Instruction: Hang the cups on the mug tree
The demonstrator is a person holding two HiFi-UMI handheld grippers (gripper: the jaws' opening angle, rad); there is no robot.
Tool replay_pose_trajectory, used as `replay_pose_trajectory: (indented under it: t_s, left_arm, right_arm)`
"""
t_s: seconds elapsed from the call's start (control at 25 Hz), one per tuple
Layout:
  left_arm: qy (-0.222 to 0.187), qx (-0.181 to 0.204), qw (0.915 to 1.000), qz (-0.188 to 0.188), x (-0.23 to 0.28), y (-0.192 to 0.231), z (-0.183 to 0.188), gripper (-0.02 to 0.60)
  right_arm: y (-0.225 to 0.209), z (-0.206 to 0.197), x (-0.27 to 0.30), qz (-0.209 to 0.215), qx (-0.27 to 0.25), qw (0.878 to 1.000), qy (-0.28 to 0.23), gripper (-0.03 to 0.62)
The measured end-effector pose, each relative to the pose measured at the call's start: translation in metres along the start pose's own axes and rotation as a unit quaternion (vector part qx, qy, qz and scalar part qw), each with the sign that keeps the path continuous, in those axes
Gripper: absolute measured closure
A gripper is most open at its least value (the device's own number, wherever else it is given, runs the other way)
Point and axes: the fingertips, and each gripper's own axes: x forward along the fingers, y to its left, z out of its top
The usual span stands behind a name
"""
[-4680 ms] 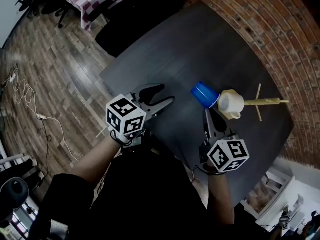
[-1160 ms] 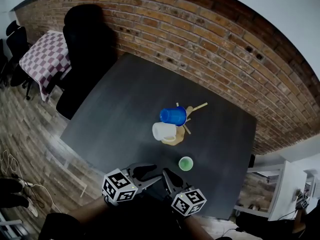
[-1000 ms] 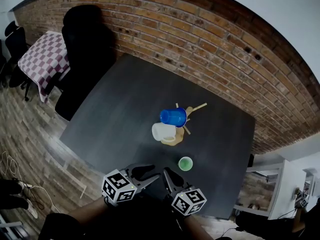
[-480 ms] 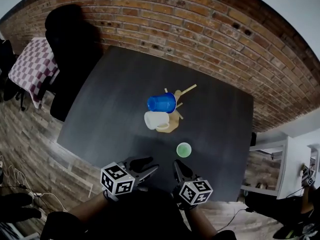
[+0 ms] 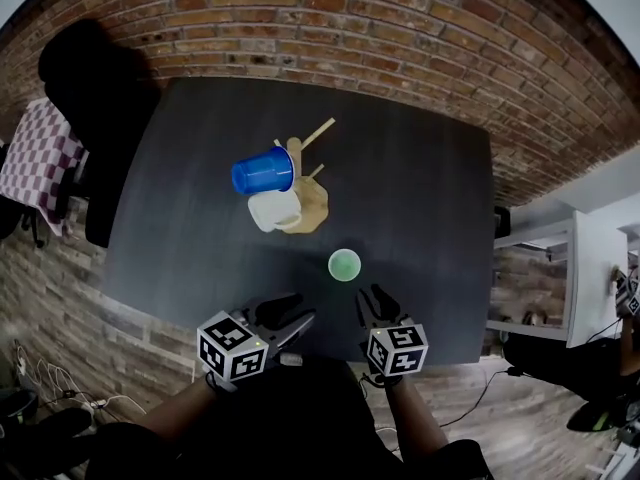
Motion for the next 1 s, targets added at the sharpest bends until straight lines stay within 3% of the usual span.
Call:
replay_pose_trajectory:
  t_s: [0.04, 0.12, 0.2, 0.36, 0.44, 0.56, 0.64, 0.72, 0.88, 0.96, 1.0]
  left_arm:
    - [0.006, 0.022, 0.9997, 0.007, 0.004, -0.002, 0.000, 0.419]
    - [0.027, 0.097, 0.9945, 0.030, 0.014, -0.004, 0.001, 0.419]
    - [0.061, 0.192, 0.9780, 0.053, 0.030, -0.005, 0.001, 0.419]
    - [0.147, 0.318, 0.9326, 0.088, 0.080, 0.009, -0.013, 0.419]
    - [0.197, 0.365, 0.9038, 0.105, 0.105, 0.023, -0.023, 0.426]
    - [0.272, 0.424, 0.8568, 0.110, 0.134, 0.041, -0.047, 0.426]
    - [0.305, 0.443, 0.8350, 0.116, 0.145, 0.051, -0.060, 0.431]
    - [0.322, 0.449, 0.8241, 0.125, 0.152, 0.060, -0.068, 0.444]
    - [0.332, 0.451, 0.8166, 0.141, 0.160, 0.070, -0.071, 0.515]
    - [0.328, 0.446, 0.8199, 0.144, 0.164, 0.072, -0.069, 0.530]
    - [0.322, 0.439, 0.8264, 0.145, 0.166, 0.071, -0.067, 0.538]
  right_arm:
    - [-0.004, -0.004, 0.003, 0.005, 0.001, 1.000, 0.007, 0.455]
    - [-0.009, -0.011, 0.010, 0.016, 0.013, 1.000, 0.020, 0.442]
    - [-0.014, -0.016, 0.014, 0.023, 0.026, 0.999, 0.027, 0.442]
    - [-0.023, -0.018, 0.015, 0.036, 0.050, 0.998, 0.020, 0.442]
    - [-0.030, -0.018, 0.012, 0.044, 0.066, 0.997, 0.011, 0.442]
    - [-0.044, -0.023, 0.006, 0.046, 0.086, 0.995, 0.001, 0.442]
    - [-0.056, -0.029, 0.001, 0.043, 0.103, 0.994, -0.001, 0.442]
    - [-0.066, -0.036, -0.004, 0.040, 0.120, 0.992, -0.001, 0.442]
    - [-0.083, -0.049, -0.015, 0.033, 0.140, 0.990, 0.000, 0.442]
    - [-0.088, -0.054, -0.020, 0.032, 0.148, 0.988, 0.000, 0.442]
    - [-0.090, -0.055, -0.022, 0.032, 0.153, 0.988, 0.000, 0.442]
